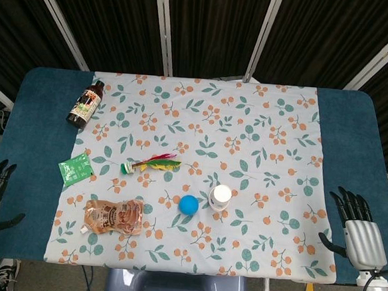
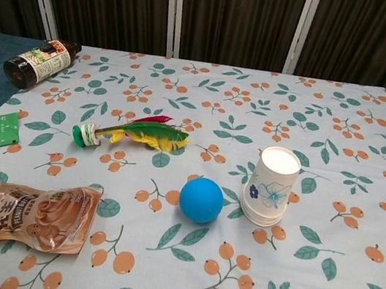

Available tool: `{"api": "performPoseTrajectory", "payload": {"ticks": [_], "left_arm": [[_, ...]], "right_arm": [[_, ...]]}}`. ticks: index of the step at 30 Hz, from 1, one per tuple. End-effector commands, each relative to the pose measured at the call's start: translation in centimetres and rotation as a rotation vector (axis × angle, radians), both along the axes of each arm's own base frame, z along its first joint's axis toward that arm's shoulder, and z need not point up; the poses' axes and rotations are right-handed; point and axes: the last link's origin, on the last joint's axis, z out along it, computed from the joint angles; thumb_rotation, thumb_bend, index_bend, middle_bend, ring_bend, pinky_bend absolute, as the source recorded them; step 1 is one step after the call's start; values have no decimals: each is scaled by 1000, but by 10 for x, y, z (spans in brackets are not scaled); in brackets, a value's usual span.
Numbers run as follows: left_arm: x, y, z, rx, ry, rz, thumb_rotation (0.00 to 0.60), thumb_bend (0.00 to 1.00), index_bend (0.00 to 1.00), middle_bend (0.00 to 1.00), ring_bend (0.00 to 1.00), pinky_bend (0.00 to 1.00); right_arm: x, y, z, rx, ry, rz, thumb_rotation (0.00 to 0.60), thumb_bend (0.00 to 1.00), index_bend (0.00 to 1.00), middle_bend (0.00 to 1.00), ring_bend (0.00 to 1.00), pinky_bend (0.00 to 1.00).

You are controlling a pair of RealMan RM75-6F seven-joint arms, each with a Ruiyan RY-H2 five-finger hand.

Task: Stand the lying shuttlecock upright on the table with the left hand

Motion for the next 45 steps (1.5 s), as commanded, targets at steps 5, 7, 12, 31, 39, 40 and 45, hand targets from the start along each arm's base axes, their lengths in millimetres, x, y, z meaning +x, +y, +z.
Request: {"api": "performPoseTrajectory", "payload": {"ticks": [5,7,12,31,39,40,45], "left_arm": [[0,0,0,0,-1,-1,600,61,45,0,0,0],[0,0,0,-1,-2,-1,600,61,45,0,0,0],[0,0,0,-4,-6,0,600,61,46,0,0,0],[27,36,-8,-24,-102,4,600,146,168,0,0,0],[68,110,-35,-41,-58,-51,600,205,268,0,0,0],[73,119,-42,-50,-53,-50,600,217,296,0,0,0],[101,156,-81,-93,-31,-61,600,236,400,0,0,0]], "right_arm": [[0,0,0,-1,0,2,600,136,98,0,0,0],[0,0,0,-1,0,2,600,135,98,0,0,0],[1,0,0,-2,2,2,600,135,98,0,0,0],[1,1,1,-3,-13,-5,600,137,98,0,0,0],[1,1,1,1,-23,-10,600,135,98,0,0,0],[0,1,1,1,-24,-11,600,136,99,0,0,0],[-1,0,2,1,-38,-23,600,137,99,0,0,0]]}}
